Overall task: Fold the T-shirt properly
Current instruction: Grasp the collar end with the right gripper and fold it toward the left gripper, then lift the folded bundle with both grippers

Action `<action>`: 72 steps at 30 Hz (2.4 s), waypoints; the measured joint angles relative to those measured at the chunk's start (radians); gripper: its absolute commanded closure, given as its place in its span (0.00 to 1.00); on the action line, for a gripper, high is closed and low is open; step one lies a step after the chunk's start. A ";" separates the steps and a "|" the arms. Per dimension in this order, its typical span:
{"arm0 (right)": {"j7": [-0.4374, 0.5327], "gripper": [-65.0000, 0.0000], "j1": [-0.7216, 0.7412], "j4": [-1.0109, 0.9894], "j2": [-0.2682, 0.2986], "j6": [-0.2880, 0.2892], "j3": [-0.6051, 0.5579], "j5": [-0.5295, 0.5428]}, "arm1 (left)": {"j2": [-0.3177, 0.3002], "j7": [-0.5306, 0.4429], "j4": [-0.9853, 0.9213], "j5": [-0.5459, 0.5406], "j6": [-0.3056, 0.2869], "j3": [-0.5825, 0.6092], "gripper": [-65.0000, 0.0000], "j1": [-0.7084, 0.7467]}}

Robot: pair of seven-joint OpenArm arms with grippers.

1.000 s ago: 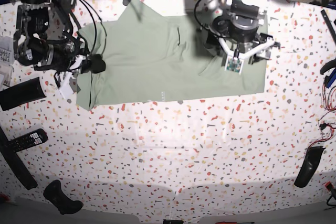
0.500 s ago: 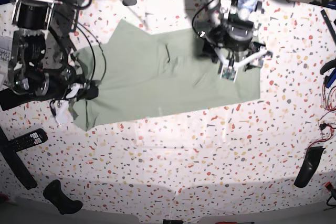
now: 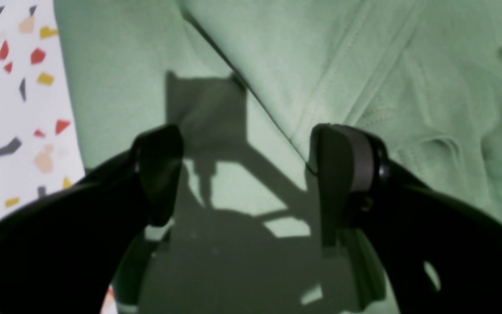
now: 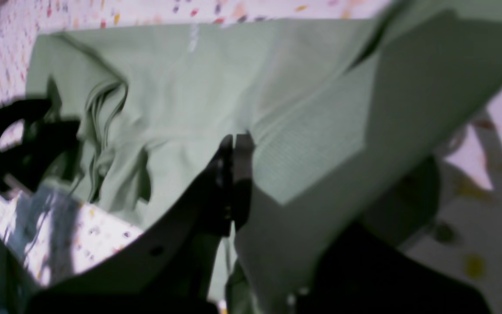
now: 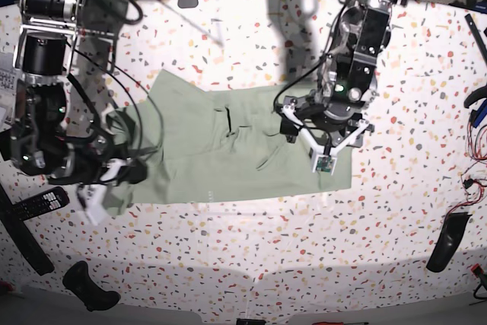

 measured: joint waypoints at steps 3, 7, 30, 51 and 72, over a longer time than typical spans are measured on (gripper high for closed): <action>-0.004 1.00 0.019 0.000 -0.027 0.000 -0.094 0.045 | 0.003 0.018 -0.002 -0.002 0.000 0.000 0.31 -0.018; -0.005 1.00 0.064 0.000 -0.103 -0.003 -0.199 0.068 | 0.005 0.022 -0.002 -0.002 0.000 0.000 0.31 -0.027; 0.027 1.00 0.157 -0.001 -0.552 -0.015 -0.360 -0.089 | 0.003 0.034 -0.001 0.015 0.008 -0.001 0.31 -0.027; -0.010 1.00 0.146 0.084 -0.550 -0.014 -0.248 -0.091 | -0.003 0.169 0.096 0.150 -0.003 0.001 0.31 -0.063; -0.009 1.00 0.145 0.084 -0.556 -0.014 -0.229 -0.136 | -0.152 0.333 0.219 0.655 0.116 0.001 0.31 -0.063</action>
